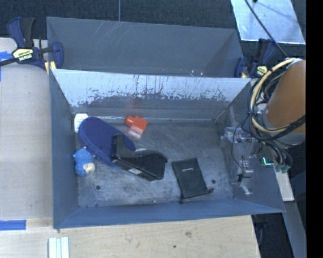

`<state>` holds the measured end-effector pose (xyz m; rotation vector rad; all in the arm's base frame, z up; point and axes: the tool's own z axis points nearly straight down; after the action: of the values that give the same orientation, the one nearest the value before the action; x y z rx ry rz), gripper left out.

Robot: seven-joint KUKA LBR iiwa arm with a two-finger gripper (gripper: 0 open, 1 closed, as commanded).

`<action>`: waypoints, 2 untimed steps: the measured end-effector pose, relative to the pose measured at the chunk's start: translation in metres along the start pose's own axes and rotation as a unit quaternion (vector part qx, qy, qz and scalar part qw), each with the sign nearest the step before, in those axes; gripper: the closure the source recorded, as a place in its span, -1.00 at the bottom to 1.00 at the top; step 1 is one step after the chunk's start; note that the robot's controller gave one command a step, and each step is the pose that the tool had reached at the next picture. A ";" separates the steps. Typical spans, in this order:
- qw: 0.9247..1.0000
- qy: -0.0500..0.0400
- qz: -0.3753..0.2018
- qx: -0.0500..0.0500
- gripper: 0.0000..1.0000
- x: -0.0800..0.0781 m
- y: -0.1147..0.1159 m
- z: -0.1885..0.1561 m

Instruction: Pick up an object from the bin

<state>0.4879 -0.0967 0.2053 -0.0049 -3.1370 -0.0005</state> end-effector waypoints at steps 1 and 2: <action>0.996 0.000 -0.090 -0.001 -1.00 -0.016 0.078 0.128; 0.996 -0.003 -0.088 0.001 1.00 -0.017 0.075 0.125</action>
Offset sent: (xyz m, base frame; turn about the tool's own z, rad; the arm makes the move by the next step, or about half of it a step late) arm 0.0162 0.0753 -0.1250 -0.1738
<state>0.5047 -0.0216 0.0802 0.2719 -3.1321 0.0008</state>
